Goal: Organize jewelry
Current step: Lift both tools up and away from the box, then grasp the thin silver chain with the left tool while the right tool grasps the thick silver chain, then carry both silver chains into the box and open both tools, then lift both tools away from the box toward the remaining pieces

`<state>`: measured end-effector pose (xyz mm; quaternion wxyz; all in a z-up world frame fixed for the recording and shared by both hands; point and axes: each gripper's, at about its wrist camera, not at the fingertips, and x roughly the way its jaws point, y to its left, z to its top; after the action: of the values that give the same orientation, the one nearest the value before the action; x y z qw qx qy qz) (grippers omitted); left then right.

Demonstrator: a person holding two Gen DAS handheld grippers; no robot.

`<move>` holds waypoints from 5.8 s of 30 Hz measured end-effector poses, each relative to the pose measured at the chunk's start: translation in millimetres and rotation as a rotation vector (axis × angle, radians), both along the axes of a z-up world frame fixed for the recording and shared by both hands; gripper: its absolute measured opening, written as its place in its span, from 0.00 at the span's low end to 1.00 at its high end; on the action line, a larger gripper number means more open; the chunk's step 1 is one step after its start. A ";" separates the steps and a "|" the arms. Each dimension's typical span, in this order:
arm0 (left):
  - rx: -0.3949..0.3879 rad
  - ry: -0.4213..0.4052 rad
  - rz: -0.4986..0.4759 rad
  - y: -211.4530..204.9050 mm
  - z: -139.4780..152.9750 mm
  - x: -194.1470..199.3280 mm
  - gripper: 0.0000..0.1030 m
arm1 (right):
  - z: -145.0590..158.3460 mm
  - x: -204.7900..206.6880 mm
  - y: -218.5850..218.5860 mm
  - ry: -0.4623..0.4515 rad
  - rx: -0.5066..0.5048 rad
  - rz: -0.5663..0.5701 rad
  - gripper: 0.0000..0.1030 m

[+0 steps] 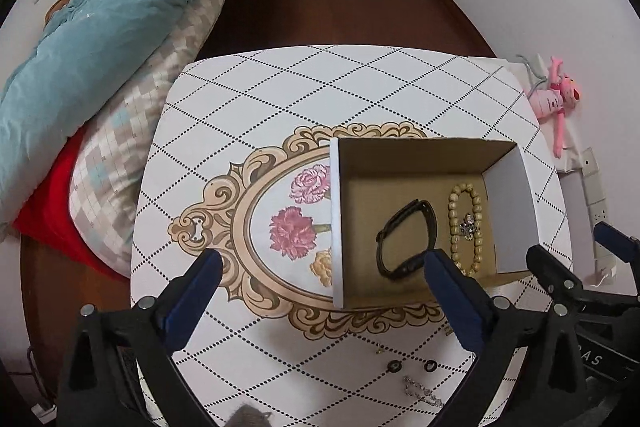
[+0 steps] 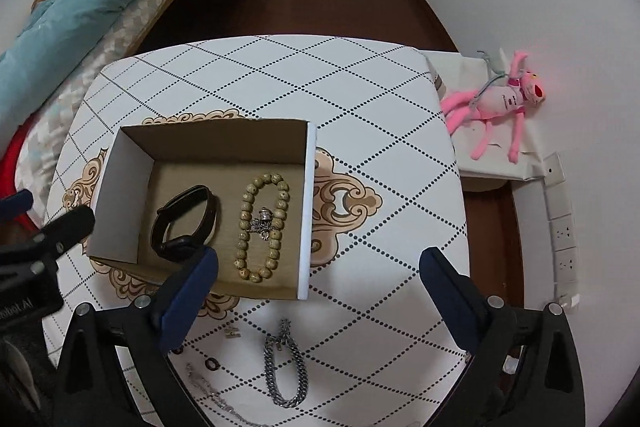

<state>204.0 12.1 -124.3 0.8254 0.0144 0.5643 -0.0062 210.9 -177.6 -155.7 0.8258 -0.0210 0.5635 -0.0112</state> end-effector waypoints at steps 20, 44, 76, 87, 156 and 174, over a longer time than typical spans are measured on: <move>-0.007 -0.170 0.009 -4.5 69.6 -66.5 1.00 | 82.5 -66.9 -2.4 -0.190 -0.016 -0.035 0.99; 0.043 -0.187 0.071 3.1 80.0 -105.6 1.00 | 121.7 -124.6 -26.1 -0.232 0.102 -0.095 0.99; -0.058 0.207 -0.067 -54.5 -84.0 -120.1 0.81 | -90.3 -157.6 -82.0 0.133 0.124 -0.191 0.08; 0.007 0.199 -0.127 -83.4 -91.0 -117.7 0.40 | -89.0 -139.1 -76.7 0.132 0.099 -0.191 0.08; -0.023 0.034 0.041 15.9 9.4 36.1 0.90 | 18.5 49.0 -8.4 0.044 0.172 0.017 0.66; 0.019 -0.006 0.027 0.8 2.4 -12.2 1.00 | 9.8 -7.5 -11.0 -0.028 0.012 -0.016 1.00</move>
<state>191.8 13.0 -121.9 0.8269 0.0145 0.5621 0.0101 203.3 -188.6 -145.9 0.8335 -0.0114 0.5522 -0.0147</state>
